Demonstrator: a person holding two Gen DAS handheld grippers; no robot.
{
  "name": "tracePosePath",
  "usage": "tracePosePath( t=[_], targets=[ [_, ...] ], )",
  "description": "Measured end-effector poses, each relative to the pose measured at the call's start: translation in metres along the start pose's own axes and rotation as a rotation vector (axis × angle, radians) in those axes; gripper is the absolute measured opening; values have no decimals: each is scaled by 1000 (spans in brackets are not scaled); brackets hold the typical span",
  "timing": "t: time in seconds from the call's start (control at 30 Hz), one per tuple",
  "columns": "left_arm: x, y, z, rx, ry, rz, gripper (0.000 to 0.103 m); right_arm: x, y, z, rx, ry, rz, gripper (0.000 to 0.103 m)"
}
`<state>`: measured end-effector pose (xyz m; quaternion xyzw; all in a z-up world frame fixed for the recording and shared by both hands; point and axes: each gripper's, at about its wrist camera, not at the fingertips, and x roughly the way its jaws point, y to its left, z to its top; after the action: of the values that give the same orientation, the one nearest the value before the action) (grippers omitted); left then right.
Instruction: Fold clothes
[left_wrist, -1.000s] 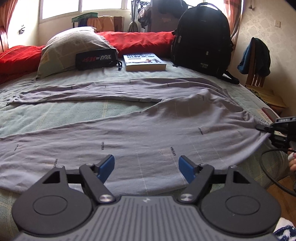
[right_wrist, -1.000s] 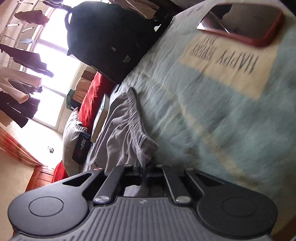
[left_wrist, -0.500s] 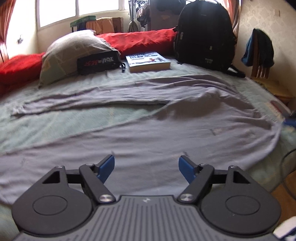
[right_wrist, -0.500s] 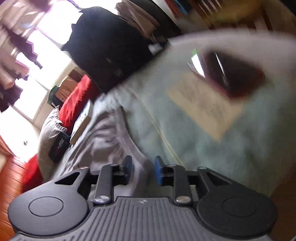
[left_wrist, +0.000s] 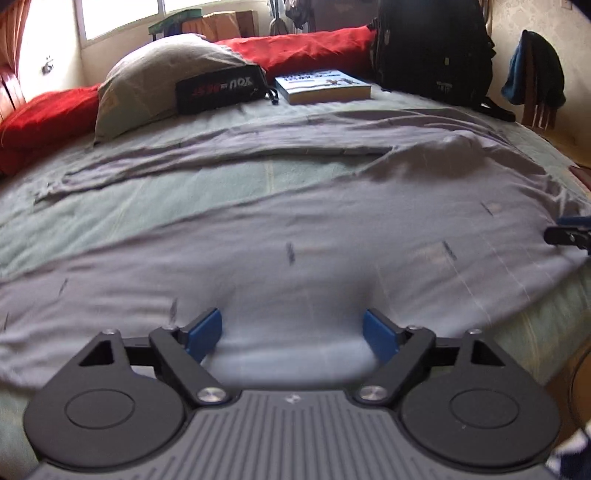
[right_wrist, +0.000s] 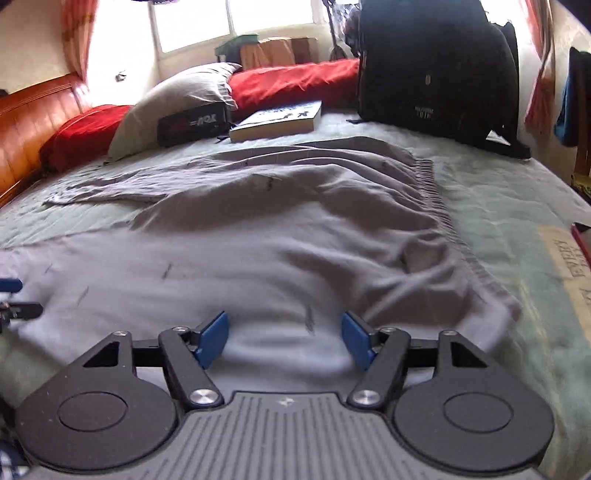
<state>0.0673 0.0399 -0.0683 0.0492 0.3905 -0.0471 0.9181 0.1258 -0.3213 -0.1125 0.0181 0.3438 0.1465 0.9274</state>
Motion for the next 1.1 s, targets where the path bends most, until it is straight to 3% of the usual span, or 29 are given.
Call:
tracePosePath(
  t=[0.1, 0.23, 0.3, 0.4, 0.5, 0.63, 0.8, 0.93, 1.03, 1.1],
  targets=[
    [-11, 6, 1, 23, -9, 6, 84, -10, -9, -9, 20, 10, 18, 83],
    [-20, 16, 11, 58, -41, 60, 84, -6, -6, -8, 68, 9, 44, 103],
    [-14, 30, 16, 55, -48, 115, 84, 0, 6, -8, 30, 21, -2, 103],
    [1, 61, 12, -34, 9, 136, 84, 3, 19, -10, -32, 29, -61, 103],
    [-7, 86, -9, -139, 9, 45, 85, 3, 15, -12, -7, 18, -49, 103],
    [-28, 97, -27, -123, -2, 2, 86, 5, 16, -12, -23, 27, -52, 103],
    [-42, 129, -11, -130, -67, 95, 86, 7, 17, -11, -26, 42, -62, 103],
    [-23, 170, -3, -223, -38, 163, 86, 7, 18, -9, -24, 53, -64, 103],
    [-11, 187, -18, -284, 22, 184, 86, 8, 18, -8, -19, 63, -65, 103],
    [-16, 190, -32, -304, 9, 173, 86, 8, 18, -8, -16, 60, -70, 103]
  ],
)
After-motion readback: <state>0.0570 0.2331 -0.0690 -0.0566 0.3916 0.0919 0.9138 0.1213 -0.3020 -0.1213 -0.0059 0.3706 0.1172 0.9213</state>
